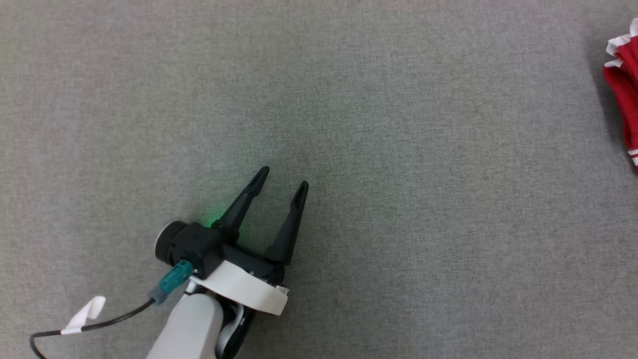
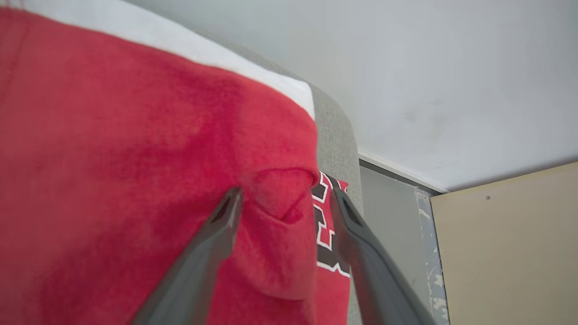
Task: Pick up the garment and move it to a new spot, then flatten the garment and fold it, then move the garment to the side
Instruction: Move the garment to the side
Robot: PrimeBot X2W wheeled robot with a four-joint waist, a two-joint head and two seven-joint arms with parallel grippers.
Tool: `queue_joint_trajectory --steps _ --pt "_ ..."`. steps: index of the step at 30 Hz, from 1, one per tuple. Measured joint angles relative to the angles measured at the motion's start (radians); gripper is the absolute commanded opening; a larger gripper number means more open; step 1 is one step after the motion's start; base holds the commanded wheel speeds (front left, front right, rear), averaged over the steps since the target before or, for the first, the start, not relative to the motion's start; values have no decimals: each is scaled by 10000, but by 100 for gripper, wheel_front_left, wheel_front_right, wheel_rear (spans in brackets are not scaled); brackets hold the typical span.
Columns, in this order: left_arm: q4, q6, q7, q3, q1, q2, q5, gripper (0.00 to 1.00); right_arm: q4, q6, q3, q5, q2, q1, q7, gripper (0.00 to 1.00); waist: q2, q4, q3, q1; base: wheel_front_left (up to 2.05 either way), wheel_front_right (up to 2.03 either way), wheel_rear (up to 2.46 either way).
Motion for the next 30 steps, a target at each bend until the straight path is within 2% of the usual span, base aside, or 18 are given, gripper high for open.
queue_joint_trajectory --steps 7,12,22,28,30 --pt "171 -13 25 318 145 4 -61 100 1034 0 -61 -384 449 -252 -604 100 -1 -72 -593 1 0 0 0" --pt "153 -10 31 740 525 2 -100 100 1106 0 -105 -606 1011 -299 -1252 100 -1 -160 -1386 0 0 0 0" --pt "12 50 31 1586 1370 -63 -155 100 -364 0 -54 -357 1448 517 -2011 100 -1 -296 -3252 -1 0 0 0" --pt "-107 59 31 2073 1937 -90 -190 100 -1538 0 -694 -48 1676 1629 -2341 100 -1 -391 -4373 -1 0 0 0" --pt "-100 50 31 2182 2189 -119 -307 100 -2017 0 -1398 21 1795 2431 -2552 100 -1 -434 -4839 -2 0 0 0"
